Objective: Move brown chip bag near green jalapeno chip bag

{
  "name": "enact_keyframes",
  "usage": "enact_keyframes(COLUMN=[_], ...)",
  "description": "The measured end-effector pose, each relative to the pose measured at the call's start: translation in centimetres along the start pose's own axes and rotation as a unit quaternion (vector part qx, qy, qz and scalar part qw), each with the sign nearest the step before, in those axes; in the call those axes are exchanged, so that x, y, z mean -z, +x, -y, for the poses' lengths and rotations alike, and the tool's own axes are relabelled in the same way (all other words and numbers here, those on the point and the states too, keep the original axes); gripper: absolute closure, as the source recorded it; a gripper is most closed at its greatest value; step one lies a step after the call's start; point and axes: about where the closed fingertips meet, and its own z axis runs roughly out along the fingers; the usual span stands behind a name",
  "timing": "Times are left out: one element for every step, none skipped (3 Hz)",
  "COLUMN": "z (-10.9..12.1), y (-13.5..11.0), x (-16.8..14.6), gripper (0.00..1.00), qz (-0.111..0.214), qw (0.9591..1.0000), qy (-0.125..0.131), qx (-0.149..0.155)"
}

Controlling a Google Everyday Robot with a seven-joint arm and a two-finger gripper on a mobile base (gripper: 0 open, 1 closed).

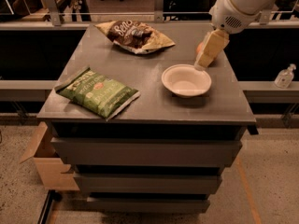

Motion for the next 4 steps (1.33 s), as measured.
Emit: enact_keyframes(z=[2.8,5.7,7.8,9.2], y=[-3.1,-7.5,-10.6,-12.1], x=[-2.2,-4.9,-8.2,-13.5], gripper=[0.00,0.00,0.00,0.00], qz=[0.009,0.011,0.025,0.040], qw=[0.9999,0.9994,0.9988,0.9974], qy=[0.010,0.032,0.042,0.039], qx=[-0.001,0.005,-0.010,-0.044])
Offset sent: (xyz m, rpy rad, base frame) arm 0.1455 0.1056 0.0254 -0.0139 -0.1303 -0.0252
